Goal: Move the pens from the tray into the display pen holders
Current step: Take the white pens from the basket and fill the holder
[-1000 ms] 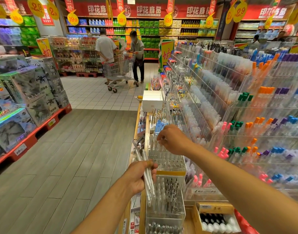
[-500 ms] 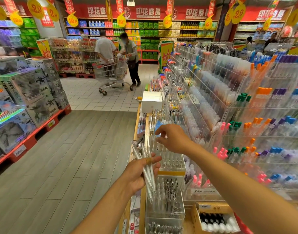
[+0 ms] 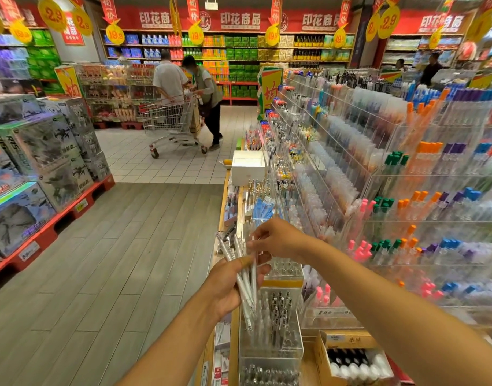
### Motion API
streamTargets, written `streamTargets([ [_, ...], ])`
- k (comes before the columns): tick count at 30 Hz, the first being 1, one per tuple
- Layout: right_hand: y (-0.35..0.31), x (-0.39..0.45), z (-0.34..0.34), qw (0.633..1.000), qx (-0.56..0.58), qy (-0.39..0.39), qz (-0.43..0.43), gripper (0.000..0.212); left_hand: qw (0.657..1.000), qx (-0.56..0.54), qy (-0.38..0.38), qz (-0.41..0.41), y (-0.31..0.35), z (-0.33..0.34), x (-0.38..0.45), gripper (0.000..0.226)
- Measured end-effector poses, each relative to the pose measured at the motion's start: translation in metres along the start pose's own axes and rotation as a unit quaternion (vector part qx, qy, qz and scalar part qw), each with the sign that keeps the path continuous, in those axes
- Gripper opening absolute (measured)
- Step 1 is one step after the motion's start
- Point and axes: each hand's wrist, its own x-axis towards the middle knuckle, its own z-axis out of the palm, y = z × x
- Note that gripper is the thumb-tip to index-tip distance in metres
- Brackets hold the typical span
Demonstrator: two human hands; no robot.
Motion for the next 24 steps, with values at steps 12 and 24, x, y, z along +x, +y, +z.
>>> streamTargets([
  [12,-0.013,0.002,-0.030,0.989,0.079,0.070,-0.100,0.011,0.985,0.001,0.170,-0.029,0.003,-0.019,0.018,0.016],
  [24,-0.010,0.013,-0.034,0.972,-0.103,0.124,-0.171,0.014,0.980,0.039,0.183,-0.061,0.006,-0.031,0.026,0.008],
])
